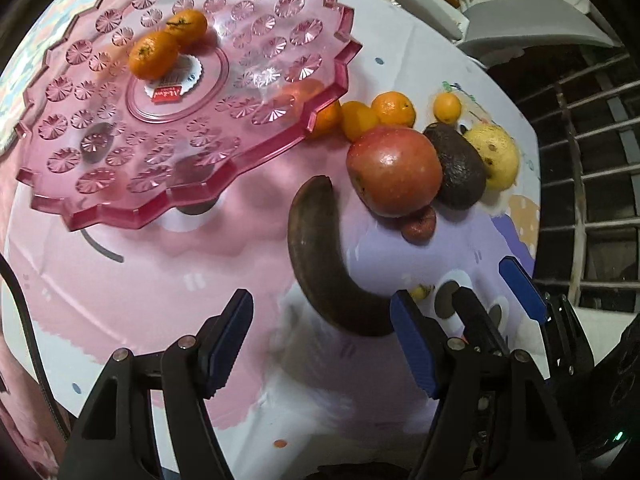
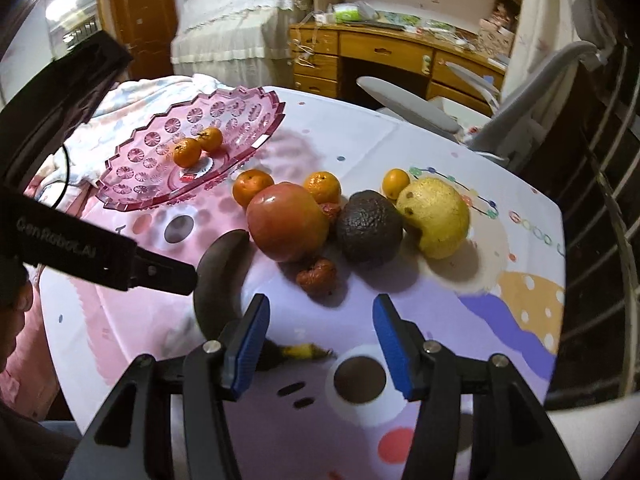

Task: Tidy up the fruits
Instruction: 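Move the left tool to the dark banana and grasp it, then lift the banana with the left tool while the right tool grasps the brown fruit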

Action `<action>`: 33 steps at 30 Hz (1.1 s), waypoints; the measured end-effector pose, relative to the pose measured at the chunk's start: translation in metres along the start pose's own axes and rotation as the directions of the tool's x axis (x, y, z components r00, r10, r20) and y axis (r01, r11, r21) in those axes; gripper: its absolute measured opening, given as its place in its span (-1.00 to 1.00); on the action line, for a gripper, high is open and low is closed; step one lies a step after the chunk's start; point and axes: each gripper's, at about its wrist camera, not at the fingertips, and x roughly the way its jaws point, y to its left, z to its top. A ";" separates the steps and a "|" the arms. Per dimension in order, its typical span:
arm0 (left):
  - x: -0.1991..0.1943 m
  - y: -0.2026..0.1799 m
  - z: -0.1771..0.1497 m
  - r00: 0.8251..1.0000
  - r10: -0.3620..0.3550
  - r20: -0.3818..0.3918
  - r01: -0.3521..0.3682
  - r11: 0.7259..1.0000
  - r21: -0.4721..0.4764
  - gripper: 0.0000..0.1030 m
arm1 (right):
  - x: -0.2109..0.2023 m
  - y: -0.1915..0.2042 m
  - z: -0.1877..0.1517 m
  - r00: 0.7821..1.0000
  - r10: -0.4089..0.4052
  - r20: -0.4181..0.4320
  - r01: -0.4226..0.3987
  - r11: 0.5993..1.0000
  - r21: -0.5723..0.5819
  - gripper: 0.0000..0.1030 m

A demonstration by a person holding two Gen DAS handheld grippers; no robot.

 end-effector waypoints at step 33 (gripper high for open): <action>0.083 -0.048 0.048 0.958 0.269 -0.103 -0.271 0.963 -0.001 -0.26 | 0.073 0.002 -0.010 0.996 0.071 0.052 -0.063 0.987 -0.146 -0.17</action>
